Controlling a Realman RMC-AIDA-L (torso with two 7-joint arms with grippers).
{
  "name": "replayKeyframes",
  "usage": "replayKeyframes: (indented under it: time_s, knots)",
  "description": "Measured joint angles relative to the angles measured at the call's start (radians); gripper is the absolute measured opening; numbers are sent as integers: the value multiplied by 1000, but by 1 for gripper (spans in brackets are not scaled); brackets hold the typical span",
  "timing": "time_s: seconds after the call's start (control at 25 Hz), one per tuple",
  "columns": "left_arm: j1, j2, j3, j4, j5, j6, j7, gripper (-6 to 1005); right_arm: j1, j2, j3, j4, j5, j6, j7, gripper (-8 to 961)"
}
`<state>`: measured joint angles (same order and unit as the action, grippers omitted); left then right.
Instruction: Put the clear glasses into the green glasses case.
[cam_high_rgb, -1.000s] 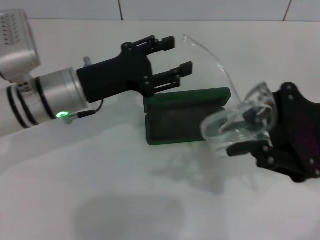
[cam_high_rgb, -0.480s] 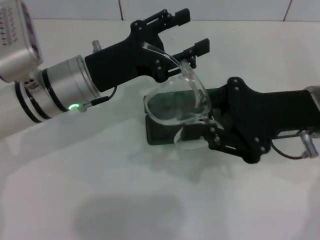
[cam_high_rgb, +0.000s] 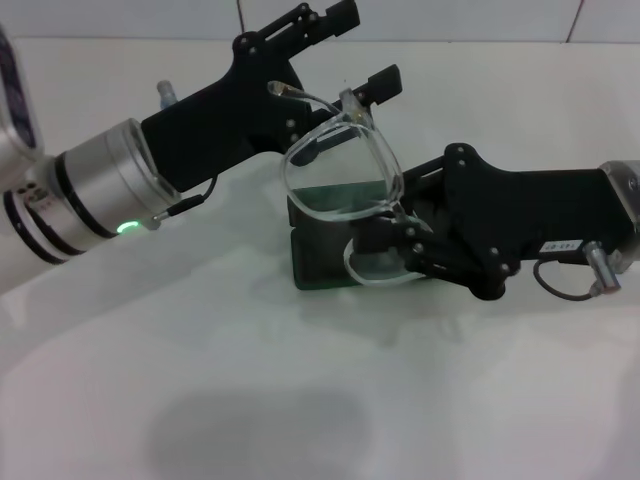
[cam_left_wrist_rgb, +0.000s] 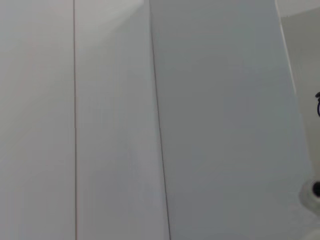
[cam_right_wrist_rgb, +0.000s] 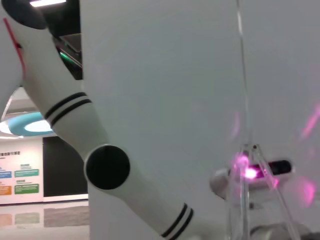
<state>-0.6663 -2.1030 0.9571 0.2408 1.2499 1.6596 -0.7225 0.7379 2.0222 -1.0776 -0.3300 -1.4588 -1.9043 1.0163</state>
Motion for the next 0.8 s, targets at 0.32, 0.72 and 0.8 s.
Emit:
replayKeyframes:
  time_s: [0.32, 0.72, 0.8]
  knots:
    - [11, 0, 12, 0, -2, 19, 17, 728, -3, -3, -5, -3, -1, 25, 38, 125]
    - [25, -2, 28, 0, -9, 20, 34, 727, -6, -10, -10, -4, -13, 51, 116, 124]
    - [28, -2, 28, 0, -9, 24, 40, 727, -6, -11, -10, -4, -13, 60, 129, 124]
